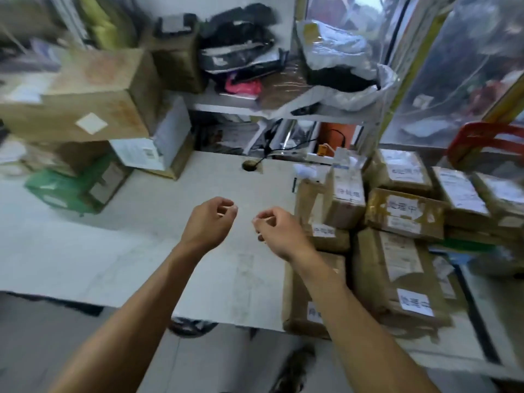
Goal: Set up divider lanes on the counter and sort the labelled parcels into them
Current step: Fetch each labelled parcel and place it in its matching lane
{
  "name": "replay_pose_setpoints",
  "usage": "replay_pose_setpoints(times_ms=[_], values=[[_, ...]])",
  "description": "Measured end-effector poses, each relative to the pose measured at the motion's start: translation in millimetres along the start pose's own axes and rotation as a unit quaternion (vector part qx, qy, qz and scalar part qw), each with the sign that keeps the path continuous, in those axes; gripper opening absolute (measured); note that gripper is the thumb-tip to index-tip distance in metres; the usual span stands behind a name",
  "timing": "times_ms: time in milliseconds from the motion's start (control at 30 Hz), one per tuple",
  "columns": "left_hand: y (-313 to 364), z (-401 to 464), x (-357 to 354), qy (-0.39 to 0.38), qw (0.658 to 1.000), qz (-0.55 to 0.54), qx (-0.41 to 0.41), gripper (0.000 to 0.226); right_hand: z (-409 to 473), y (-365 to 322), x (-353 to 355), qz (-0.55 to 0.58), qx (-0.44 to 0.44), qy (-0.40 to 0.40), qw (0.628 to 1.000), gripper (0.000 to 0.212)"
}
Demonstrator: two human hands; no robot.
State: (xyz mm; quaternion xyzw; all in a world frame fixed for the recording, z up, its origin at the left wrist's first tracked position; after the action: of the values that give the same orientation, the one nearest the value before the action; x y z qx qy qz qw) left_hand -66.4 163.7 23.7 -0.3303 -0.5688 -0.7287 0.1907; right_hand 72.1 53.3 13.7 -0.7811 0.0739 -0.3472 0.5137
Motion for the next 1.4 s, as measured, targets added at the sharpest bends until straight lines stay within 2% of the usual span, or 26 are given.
replay_pose_setpoints(times_ms=[167,300,500,800,1000,1167,1300,1400], values=[[-127.6,-24.6,153.4,0.078,0.995,0.055,0.036,0.031,-32.8,-68.2,-128.6,-0.099,0.103,-0.039,0.989,0.028],[-216.2,-57.0,265.2,0.136,0.982,0.095,0.091,0.033,-65.1,-118.1,-230.2,-0.206,0.185,-0.079,0.958,0.040],[-300.5,-68.9,363.3,0.175,0.964,0.138,0.145,0.036,-94.0,-179.1,-340.1,-0.280,0.280,-0.105,0.912,0.045],[-388.2,4.1,399.8,0.163,0.959,0.141,0.184,0.036,-60.1,-232.3,-469.0,-0.287,0.310,-0.136,0.896,0.040],[-446.6,106.1,420.0,0.138,0.959,0.158,0.193,0.035,-6.1,-283.8,-559.2,-0.241,0.298,-0.146,0.912,0.036],[-469.5,201.1,437.2,0.127,0.964,0.164,0.169,0.034,44.5,-324.6,-610.5,-0.208,0.289,-0.113,0.928,0.038],[-483.2,263.3,438.6,0.118,0.970,0.150,0.149,0.033,76.6,-350.1,-637.5,-0.164,0.260,-0.095,0.947,0.041],[-498.5,311.5,426.7,0.106,0.978,0.102,0.150,0.031,99.0,-372.2,-658.8,-0.111,0.238,-0.083,0.961,0.041]])
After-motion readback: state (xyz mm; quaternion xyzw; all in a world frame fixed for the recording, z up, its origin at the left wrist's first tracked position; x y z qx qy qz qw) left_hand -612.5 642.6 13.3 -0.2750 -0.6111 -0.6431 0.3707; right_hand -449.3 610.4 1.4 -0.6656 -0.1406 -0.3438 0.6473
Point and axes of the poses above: each hand's wrist, its own z-axis towards the middle knuckle, its own x-axis out of the back of the hand, y = z × x, the point moved 8 cm from there along z, towards the middle knuckle, and after that the axes turned 13 degrees about y, right-handed, at the moved point
